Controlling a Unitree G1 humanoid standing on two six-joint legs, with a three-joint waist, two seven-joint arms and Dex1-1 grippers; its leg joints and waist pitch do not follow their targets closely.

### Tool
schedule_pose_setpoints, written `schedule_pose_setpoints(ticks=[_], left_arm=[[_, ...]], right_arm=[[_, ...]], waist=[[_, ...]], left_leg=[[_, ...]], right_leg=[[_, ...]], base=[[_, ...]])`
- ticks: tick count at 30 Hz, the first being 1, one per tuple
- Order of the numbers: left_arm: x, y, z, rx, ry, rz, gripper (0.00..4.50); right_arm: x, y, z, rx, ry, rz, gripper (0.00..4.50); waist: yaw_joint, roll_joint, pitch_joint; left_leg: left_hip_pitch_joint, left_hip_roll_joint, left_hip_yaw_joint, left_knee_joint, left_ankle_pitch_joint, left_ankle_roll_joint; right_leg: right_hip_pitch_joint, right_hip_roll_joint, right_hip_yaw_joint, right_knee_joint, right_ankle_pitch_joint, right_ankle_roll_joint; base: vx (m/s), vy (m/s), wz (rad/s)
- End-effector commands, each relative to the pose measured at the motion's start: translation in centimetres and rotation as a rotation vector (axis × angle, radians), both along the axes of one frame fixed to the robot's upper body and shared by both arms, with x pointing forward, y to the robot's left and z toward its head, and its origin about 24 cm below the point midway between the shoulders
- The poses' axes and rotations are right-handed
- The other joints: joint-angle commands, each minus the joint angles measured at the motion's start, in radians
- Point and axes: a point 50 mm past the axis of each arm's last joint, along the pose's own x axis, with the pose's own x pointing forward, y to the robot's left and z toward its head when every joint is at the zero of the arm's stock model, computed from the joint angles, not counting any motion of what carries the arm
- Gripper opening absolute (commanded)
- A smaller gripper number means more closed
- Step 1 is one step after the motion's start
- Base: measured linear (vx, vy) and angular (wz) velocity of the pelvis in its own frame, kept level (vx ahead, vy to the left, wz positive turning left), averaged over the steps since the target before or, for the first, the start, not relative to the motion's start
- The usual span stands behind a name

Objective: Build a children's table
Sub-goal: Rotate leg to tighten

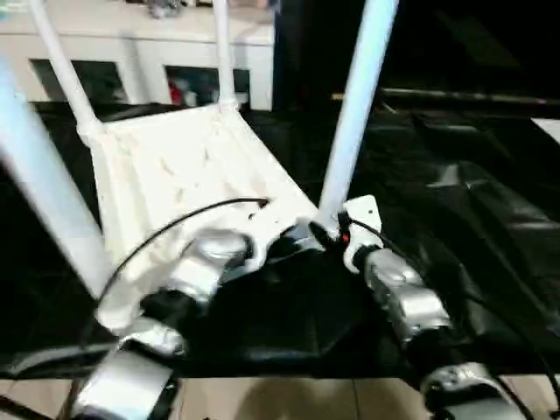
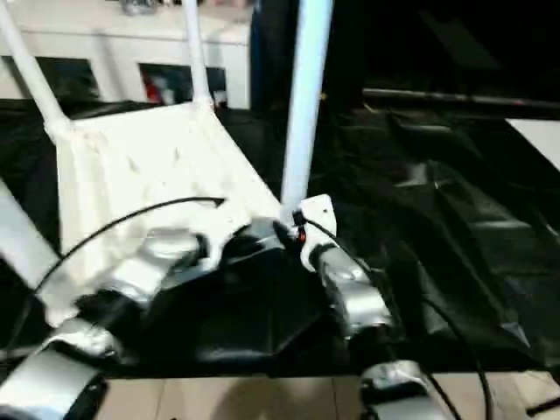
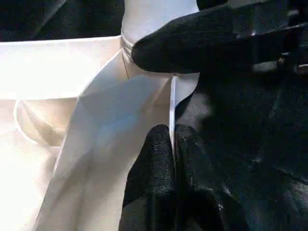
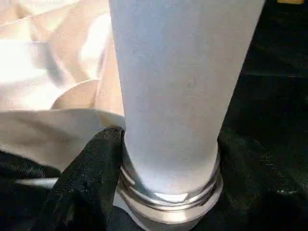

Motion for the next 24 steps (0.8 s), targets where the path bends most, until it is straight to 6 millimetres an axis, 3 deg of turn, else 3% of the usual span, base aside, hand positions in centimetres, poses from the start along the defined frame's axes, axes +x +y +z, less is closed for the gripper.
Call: schedule_pose_setpoints(ticks=[1,5,8,9,14,18,21,24], left_arm=[[-0.9,-1.7,-1.2,-0.040,0.031,-0.017,0.00],[-0.7,-0.8,-0.9,-0.048,0.021,-0.037,0.00],[-0.7,-0.3,-0.8,-0.047,0.020,-0.043,0.00],[-0.7,0.7,-0.7,-0.036,0.013,-0.064,0.00],[-1.3,2.8,-0.6,-0.049,0.030,-0.151,0.00],[-2.4,3.7,-0.2,-0.090,0.077,-0.259,0.00],[-3.4,4.1,0.3,-0.120,0.114,-0.354,0.00],[-4.1,4.4,0.8,-0.140,0.141,-0.397,0.00]], right_arm=[[-1.0,2.4,-1.2,-0.012,0.047,0.114,3.04],[-0.7,1.0,-0.1,-0.004,-0.021,0.170,3.57],[-0.5,0.1,0.2,-0.023,-0.036,0.196,3.72],[-0.5,-1.4,0.5,-0.069,-0.032,0.272,3.89],[-1.1,-4.1,1.4,-0.102,-0.004,0.473,3.99],[-1.6,-4.6,2.5,-0.061,-0.011,0.578,3.99],[-2.0,-4.6,3.0,-0.039,-0.011,0.642,3.99],[-2.4,-4.0,2.9,-0.035,0.007,0.704,3.99]], waist=[[0.000,-0.016,-0.038],[0.002,-0.013,-0.039],[0.005,-0.015,-0.041],[0.006,-0.018,-0.040],[0.012,-0.017,-0.045],[0.013,-0.018,-0.045],[0.015,-0.010,-0.045],[0.022,-0.011,-0.046]], left_leg=[[0.014,0.057,-0.039,-0.078,-0.359,-0.001],[0.012,0.058,-0.037,-0.078,-0.351,0.014],[0.010,0.058,-0.035,-0.075,-0.332,0.026],[0.008,0.057,-0.034,-0.075,-0.323,0.034],[0.001,0.059,-0.032,-0.069,-0.275,0.062],[-0.002,0.064,-0.031,-0.069,-0.243,0.080],[0.004,0.068,-0.028,-0.070,-0.235,0.074],[0.004,0.071,-0.027,-0.070,-0.214,0.067]], right_leg=[[0.017,-0.070,0.044,-0.100,-0.485,-0.107],[0.020,-0.069,0.045,-0.097,-0.449,-0.120],[0.022,-0.069,0.046,-0.094,-0.419,-0.129],[0.024,-0.069,0.045,-0.093,-0.415,-0.134],[0.032,-0.068,0.044,-0.082,-0.334,-0.160],[0.036,-0.069,0.044,-0.073,-0.281,-0.193],[0.031,-0.064,0.044,-0.067,-0.252,-0.217],[0.032,-0.064,0.045,-0.058,-0.208,-0.234]], base=[[0.000,0.000,0.00],[0.000,0.000,0.00],[0.000,0.000,0.00],[0.000,0.000,0.00],[0.000,0.000,0.00],[0.000,0.000,0.00],[0.000,0.000,0.00],[0.000,0.000,0.00]])
